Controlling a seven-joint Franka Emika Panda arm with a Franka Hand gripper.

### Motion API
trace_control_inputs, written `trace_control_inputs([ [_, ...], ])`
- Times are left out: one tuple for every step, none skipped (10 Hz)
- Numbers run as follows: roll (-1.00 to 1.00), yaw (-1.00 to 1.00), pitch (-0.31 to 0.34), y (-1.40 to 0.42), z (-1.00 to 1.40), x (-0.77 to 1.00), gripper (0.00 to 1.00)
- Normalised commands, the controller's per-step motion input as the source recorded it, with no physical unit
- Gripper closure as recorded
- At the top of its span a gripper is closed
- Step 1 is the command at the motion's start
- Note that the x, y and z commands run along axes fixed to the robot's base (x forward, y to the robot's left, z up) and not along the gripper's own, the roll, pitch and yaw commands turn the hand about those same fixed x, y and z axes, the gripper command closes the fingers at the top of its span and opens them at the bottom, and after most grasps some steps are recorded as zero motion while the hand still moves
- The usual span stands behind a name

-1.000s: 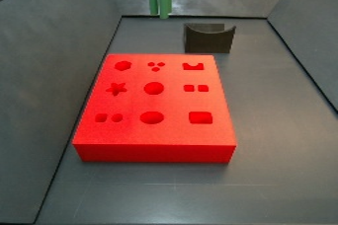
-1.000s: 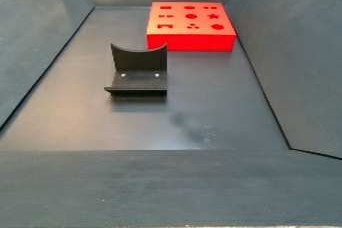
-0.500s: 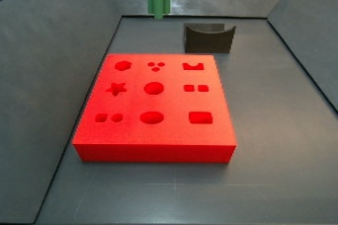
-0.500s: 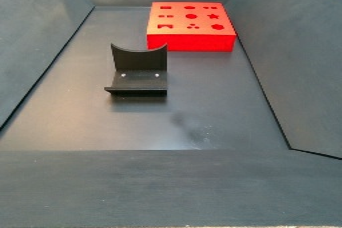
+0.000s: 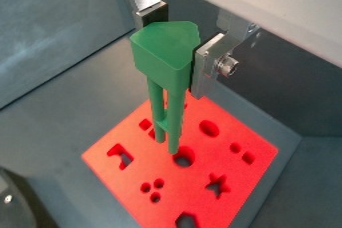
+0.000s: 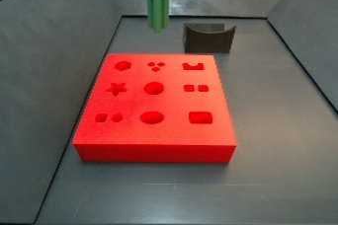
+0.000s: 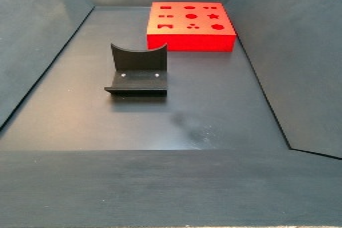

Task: Pick up the 3 prong object. Move up. Move to above the board. Insert the 3 prong object.
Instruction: Insert the 3 prong object.

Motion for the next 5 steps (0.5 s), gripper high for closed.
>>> trace_control_inputs([
  [0.1, 0.0, -0.024, 0.28, -0.44, 0.07, 1.0],
  [0.12, 0.0, -0.019, 0.23, -0.45, 0.11, 1.0],
  [0.16, 0.0, -0.014, 0.16, -0.44, 0.17, 1.0],
  [0.16, 0.0, 0.0, 0.15, -0.41, 0.23, 1.0],
  [0.11, 0.06, 0.006, 0.22, -0.34, 0.39, 1.0],
])
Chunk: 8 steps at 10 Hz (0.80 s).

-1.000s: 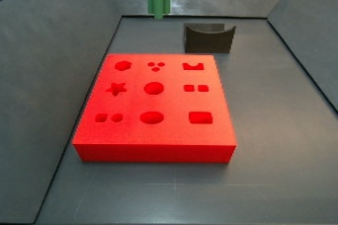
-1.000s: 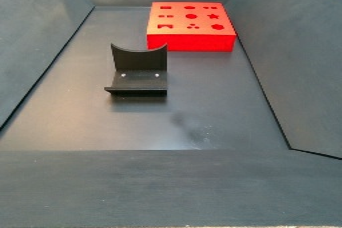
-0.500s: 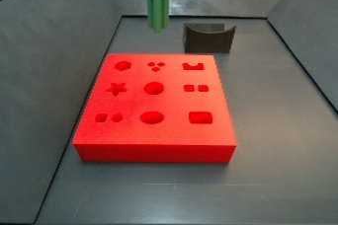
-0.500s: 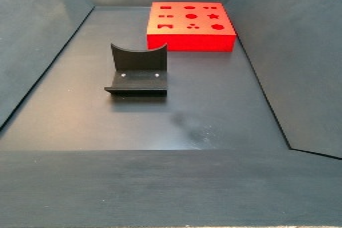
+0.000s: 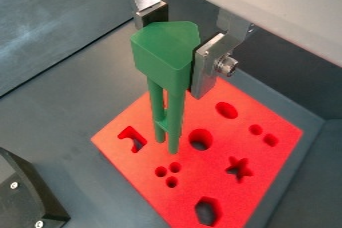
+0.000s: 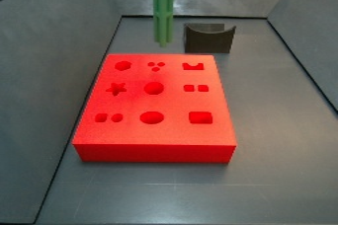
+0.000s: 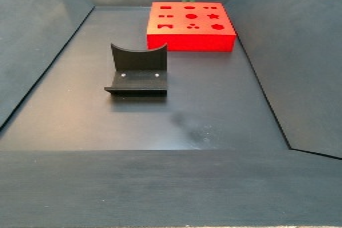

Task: Pick up the 3 prong object. Move up. Move to above the board. Insert the 3 prong object.
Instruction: Insert the 3 prong object.

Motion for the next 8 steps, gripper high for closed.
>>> trace_control_inputs([
  [0.07, 0.06, 0.026, 0.28, -0.31, 0.39, 1.0],
  [0.09, 0.0, 0.0, 0.12, -0.32, 0.16, 1.0],
  [0.03, -0.03, 0.0, 0.0, -0.17, 0.0, 1.0],
  [0.0, 0.0, 0.0, 0.0, -0.02, 0.0, 1.0],
  [0.13, 0.0, 0.0, 0.0, -0.26, 0.0, 1.0],
  [0.23, 0.0, -0.011, 0.0, -0.33, -0.07, 1.0],
  [0.0, 0.0, 0.0, 0.0, -0.04, 0.0, 1.0],
  [0.0, 0.0, -0.019, 0.0, -0.01, 0.0, 1.0],
])
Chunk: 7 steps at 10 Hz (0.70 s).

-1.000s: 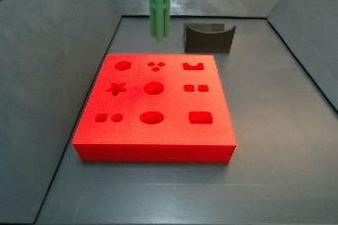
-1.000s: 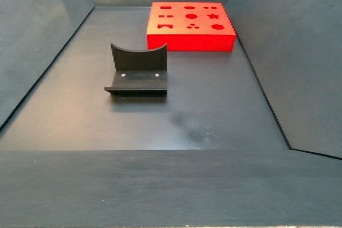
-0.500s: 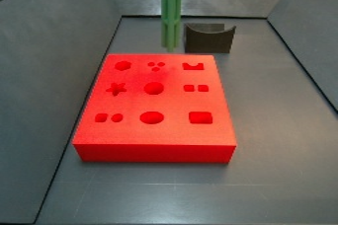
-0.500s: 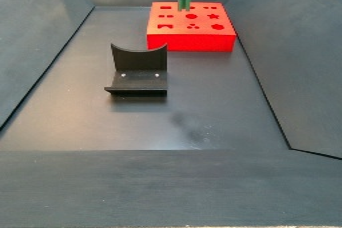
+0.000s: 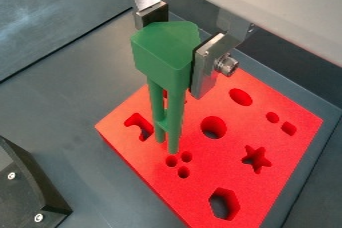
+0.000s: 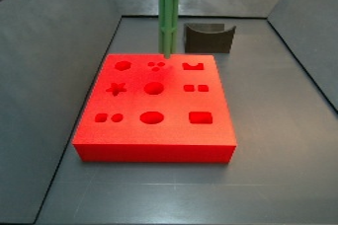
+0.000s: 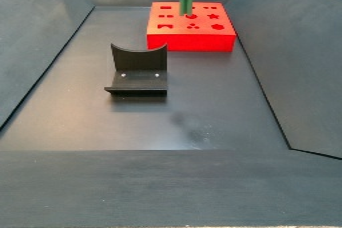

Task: Pick up the 3 prong object. Move up. Move to above the board. Insert the 3 prong object.
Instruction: Insert the 3 prong object.

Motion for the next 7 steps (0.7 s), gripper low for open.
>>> trace_control_inputs([
  [0.05, 0.0, -0.09, 0.0, -0.25, -0.06, 1.0],
  [0.05, 0.0, -0.1, 0.0, -0.24, -0.01, 1.0],
  [0.06, 0.0, -0.056, 0.0, -0.19, 0.0, 1.0],
  [0.18, 0.0, -0.029, 0.0, -0.27, 0.0, 1.0],
  [0.19, 0.0, -0.004, 0.0, -0.21, 0.0, 1.0],
  [0.12, 0.0, -0.006, 0.0, -0.15, 0.0, 1.0],
  [0.06, 0.0, -0.007, 0.0, -0.1, 0.0, 1.0],
])
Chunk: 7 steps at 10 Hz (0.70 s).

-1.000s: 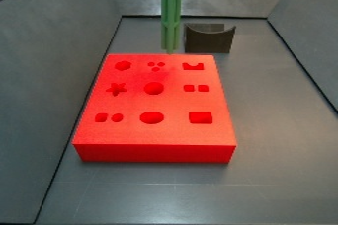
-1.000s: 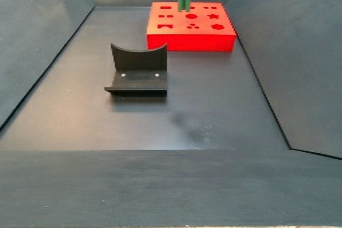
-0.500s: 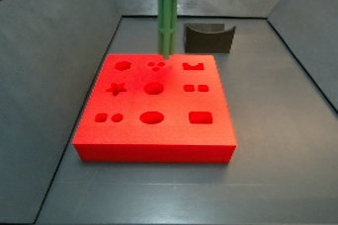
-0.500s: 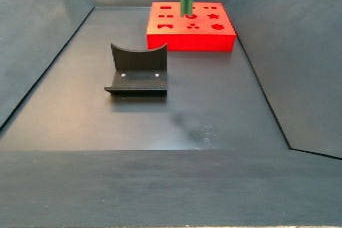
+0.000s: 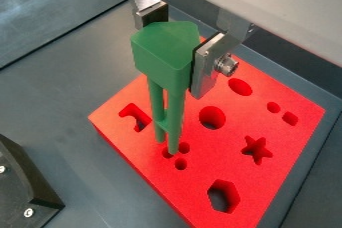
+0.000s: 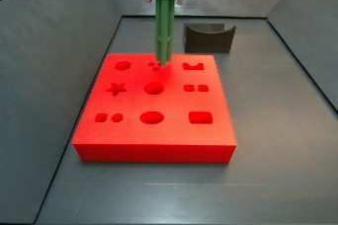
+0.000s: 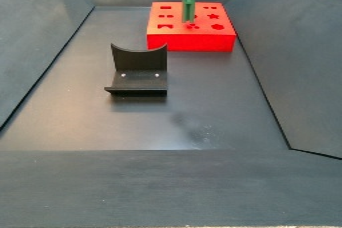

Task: Pick up the 3 prong object. Move up. Move to above the board. Insert the 3 prong object.
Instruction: Insert the 3 prong object.

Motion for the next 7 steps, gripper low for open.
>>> trace_control_inputs([
  [0.06, 0.0, 0.0, 0.01, -0.09, 0.0, 1.0],
  [0.04, 0.0, 0.0, 0.02, -0.05, 0.0, 1.0],
  [0.05, 0.0, -0.003, 0.07, -0.08, -0.08, 1.0],
  [0.05, -0.01, -0.004, 0.06, -0.08, -0.09, 1.0],
  [0.01, 0.0, -0.01, 0.07, -0.07, -0.07, 1.0],
  [0.02, -0.01, -0.023, 0.08, -0.09, -0.09, 1.0],
  [0.03, -0.02, -0.026, 0.03, -0.09, -0.1, 1.0],
])
